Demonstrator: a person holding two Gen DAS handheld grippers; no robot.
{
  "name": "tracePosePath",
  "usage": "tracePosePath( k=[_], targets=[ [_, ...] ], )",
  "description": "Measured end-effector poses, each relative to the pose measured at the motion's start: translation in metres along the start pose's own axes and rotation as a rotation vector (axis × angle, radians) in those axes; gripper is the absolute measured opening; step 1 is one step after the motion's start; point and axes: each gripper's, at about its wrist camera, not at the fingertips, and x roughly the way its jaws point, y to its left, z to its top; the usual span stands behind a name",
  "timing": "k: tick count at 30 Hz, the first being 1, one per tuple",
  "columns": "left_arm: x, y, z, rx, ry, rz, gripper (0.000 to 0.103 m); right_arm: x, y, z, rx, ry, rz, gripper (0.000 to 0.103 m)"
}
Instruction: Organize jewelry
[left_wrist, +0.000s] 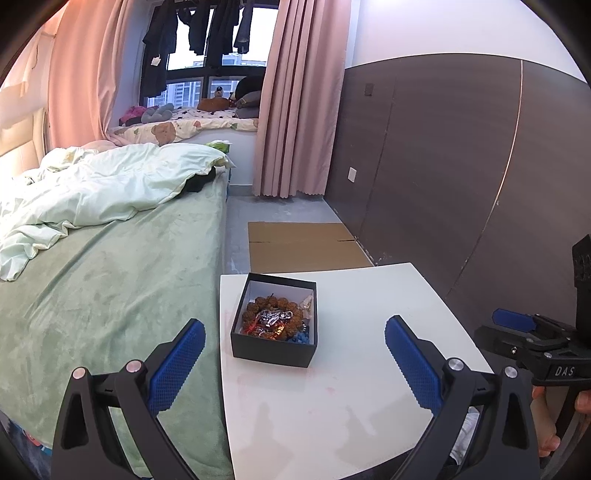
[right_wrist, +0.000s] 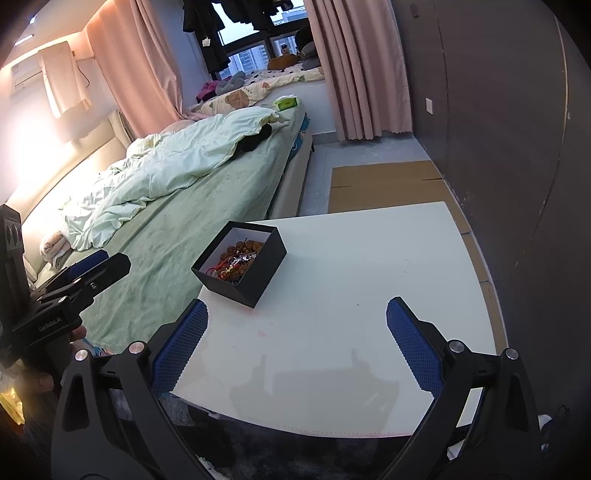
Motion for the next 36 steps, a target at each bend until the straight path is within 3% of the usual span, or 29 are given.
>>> tracePosePath(
  k=[36],
  targets=[
    [-0.02, -0.01, -0.01, 0.011, -0.023, -0.029, 0.095, -0.008, 0.002, -0.009, 0.027, -0.015, 0.007, 0.097]
  ],
)
